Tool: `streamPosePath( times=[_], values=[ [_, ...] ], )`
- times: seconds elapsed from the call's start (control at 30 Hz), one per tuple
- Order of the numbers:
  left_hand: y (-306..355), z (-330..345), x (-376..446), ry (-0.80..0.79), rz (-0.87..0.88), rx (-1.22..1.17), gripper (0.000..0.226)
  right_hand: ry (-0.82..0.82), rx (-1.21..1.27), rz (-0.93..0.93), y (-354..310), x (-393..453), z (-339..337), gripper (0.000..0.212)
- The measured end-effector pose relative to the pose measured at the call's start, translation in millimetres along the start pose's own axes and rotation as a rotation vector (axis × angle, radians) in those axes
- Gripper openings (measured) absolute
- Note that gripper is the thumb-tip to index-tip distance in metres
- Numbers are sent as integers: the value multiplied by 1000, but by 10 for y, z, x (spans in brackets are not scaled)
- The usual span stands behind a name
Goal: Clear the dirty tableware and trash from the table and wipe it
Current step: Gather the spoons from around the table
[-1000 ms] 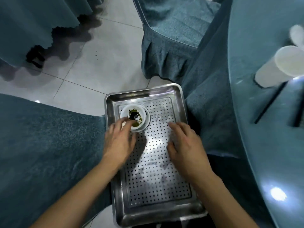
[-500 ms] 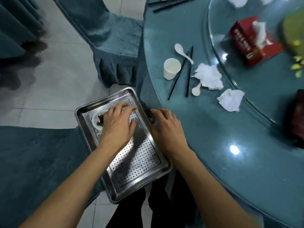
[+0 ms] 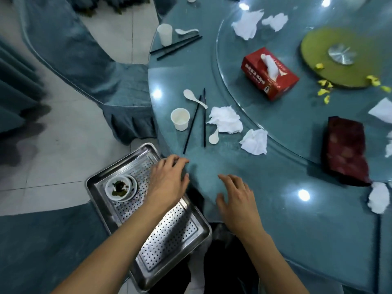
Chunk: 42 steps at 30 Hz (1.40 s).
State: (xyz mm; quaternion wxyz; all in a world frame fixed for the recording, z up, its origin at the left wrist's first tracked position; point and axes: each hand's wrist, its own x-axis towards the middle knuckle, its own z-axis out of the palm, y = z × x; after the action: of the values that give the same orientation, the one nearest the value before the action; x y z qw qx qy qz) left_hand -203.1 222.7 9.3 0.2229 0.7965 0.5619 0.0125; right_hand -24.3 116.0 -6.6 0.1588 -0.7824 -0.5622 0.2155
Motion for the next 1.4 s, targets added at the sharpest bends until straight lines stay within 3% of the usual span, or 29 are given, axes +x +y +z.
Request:
streamPosePath(
  times=[0.3, 0.53, 0.87, 1.1, 1.23, 1.3, 1.4],
  values=[
    [618, 381, 873, -11, 105, 75, 44, -73, 4, -17, 632, 500, -248, 49],
    [814, 655, 1547, 103, -19, 156, 41, -141, 13, -81, 985, 757, -353, 48],
    [819, 872, 1476, 56, -125, 321, 23, -122, 29, -198, 1091, 1122, -360, 44],
    [691, 671, 900, 201, -81, 140, 15, -112, 21, -232, 818, 1316, -339, 42],
    [608, 512, 634, 296, -13, -34, 14, -133, -11, -270, 610, 1373, -273, 28],
    [575, 434, 564, 327, -8, -95, 16, -236, 12, -251, 544, 1366, -245, 20],
    [537, 324, 536, 370, -43, -173, 20, -420, 262, -119, 455, 1347, -253, 18]
  ],
)
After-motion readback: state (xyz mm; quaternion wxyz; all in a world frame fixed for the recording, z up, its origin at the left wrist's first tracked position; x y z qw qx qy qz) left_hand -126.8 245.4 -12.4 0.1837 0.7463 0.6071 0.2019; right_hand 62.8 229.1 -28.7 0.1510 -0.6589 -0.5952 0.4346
